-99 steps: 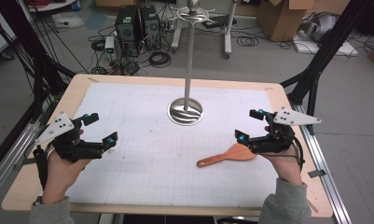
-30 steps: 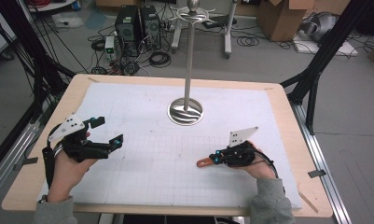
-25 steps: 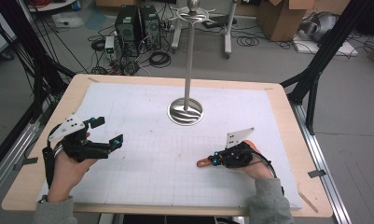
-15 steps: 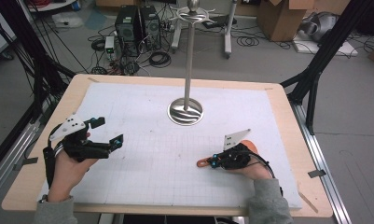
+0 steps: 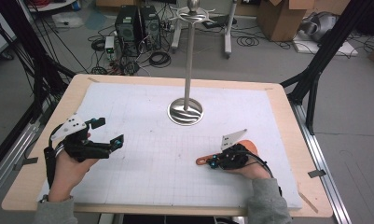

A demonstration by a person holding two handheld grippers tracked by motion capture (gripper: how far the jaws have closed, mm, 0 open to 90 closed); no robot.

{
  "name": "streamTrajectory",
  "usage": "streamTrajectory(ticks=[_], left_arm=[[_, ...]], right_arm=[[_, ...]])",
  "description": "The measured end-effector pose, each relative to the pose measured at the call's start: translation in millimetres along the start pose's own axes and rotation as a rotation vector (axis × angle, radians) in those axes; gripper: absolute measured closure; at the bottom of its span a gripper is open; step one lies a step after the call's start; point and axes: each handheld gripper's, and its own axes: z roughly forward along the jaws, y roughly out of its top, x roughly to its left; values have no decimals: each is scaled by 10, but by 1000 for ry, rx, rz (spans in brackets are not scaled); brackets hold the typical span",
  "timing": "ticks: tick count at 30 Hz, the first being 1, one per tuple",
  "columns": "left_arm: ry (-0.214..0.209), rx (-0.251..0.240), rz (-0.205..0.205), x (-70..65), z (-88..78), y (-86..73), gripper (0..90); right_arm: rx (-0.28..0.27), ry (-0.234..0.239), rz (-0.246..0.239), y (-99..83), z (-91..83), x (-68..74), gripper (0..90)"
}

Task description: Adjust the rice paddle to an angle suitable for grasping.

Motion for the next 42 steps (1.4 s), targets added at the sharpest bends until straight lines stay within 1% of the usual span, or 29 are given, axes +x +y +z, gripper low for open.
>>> streamTrajectory(ticks=[6,10,12,13,14,16,20,22,23,24,28,35,37,39,40,42], left_arm=[[7,5,-1,7,-30,-17,17],[14,7,1,17,-53,-25,17],[21,11,-4,21,-76,-39,17],[23,11,-5,24,-84,-44,17],[26,11,-5,27,-93,-49,17],[32,13,-6,32,-115,-57,17],[43,13,-8,41,-164,-73,17],[44,13,-12,40,-175,-78,17],[48,15,-9,45,-197,-88,17],[52,15,-14,43,-205,-94,17],[58,20,-14,53,-238,-111,17],[77,23,-22,67,-329,-149,17],[83,22,-25,71,-351,-157,17],[88,24,-24,78,-373,-165,17],[88,24,-24,78,-373,-165,17],[95,24,-27,86,-403,-176,17]], right_arm=[[-15,-45,28,16,14,-47,889],[-13,-78,44,50,30,-78,889],[-12,-85,60,69,48,-82,889],[-11,-89,54,80,55,-95,889],[-9,-90,60,90,62,-100,889],[-9,-111,64,114,78,-113,889],[-26,-100,81,124,108,-152,889],[-28,-103,84,126,112,-165,889],[-34,-115,98,138,120,-184,889],[-35,-126,102,147,126,-193,889],[-32,-129,113,173,146,-217,889],[-45,-169,162,209,170,-304,889],[-48,-170,173,216,175,-324,889],[-47,-183,189,222,174,-342,889],[-47,-183,189,222,174,-342,889],[-53,-212,208,221,165,-381,889]])
